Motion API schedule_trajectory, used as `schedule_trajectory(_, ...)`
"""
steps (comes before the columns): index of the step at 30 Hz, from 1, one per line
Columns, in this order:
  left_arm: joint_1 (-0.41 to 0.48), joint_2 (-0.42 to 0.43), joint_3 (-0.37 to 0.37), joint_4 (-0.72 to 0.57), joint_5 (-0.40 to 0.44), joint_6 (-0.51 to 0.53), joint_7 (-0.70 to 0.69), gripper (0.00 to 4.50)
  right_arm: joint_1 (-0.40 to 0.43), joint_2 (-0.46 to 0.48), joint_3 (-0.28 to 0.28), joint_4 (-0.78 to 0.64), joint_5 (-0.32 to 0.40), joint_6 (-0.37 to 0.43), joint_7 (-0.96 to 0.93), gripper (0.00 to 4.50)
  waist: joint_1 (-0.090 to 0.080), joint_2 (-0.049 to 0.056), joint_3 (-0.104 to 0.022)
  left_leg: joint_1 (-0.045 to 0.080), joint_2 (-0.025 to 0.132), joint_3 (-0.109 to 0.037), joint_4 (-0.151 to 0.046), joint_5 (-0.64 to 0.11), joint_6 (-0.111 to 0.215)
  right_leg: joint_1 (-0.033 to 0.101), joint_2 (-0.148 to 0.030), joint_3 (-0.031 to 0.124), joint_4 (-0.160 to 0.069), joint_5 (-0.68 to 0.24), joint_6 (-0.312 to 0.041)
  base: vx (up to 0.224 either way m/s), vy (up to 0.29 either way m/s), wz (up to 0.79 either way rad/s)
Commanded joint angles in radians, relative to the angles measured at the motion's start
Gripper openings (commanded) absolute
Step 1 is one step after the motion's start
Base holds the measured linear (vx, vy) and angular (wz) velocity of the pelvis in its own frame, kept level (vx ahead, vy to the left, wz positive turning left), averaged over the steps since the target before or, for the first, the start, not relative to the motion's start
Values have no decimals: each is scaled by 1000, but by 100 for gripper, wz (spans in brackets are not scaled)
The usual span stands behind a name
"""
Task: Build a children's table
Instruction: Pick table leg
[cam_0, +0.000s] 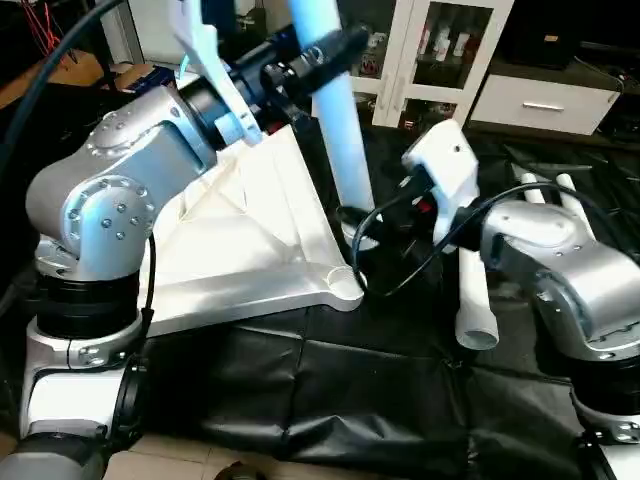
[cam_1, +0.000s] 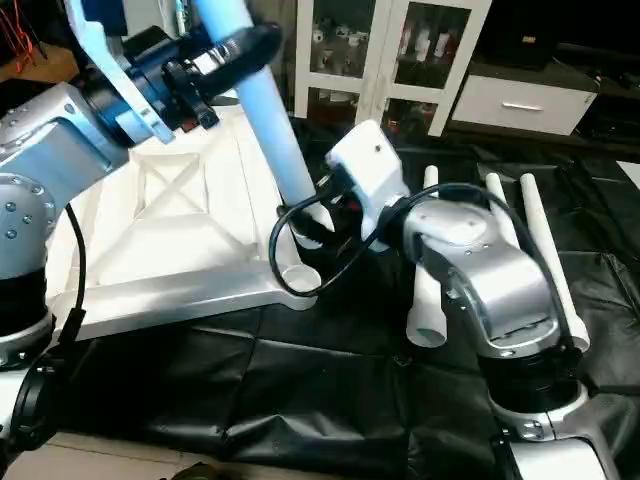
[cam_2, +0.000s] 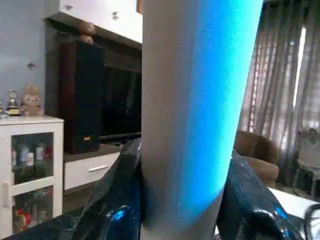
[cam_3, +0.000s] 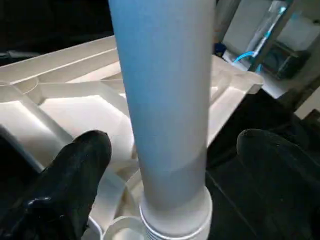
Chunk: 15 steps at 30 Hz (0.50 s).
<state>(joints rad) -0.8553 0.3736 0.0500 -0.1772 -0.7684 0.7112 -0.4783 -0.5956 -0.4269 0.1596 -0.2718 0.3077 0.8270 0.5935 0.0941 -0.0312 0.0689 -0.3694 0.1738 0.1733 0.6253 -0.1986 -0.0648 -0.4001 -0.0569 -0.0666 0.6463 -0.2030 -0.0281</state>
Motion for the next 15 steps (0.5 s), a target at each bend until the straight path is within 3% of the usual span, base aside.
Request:
schedule_trajectory(1,-19,4,-23,-29,7,-11,-22,163,-7,-1,4,8,6,8,13,413,1,3,-74,9,50,-19,-73,-77,-45,61,-84,63,-69,-97,-153,0,0,0)
schedule_trajectory(3,-18,2,-29,-36,5,-9,-29,163,-6,-1,8,12,6,6,15,382,1,-1,-75,9,50,-18,-73,-72,-44,61,-84,63,-69,-92,-153,0,0,0)
schedule_trajectory(15,-17,-9,-54,-75,-5,7,-75,163,-6,2,30,51,-6,-2,23,282,1,-1,-74,8,50,-18,-72,-74,-41,61,-84,63,-71,-113,-151,0,0,0)
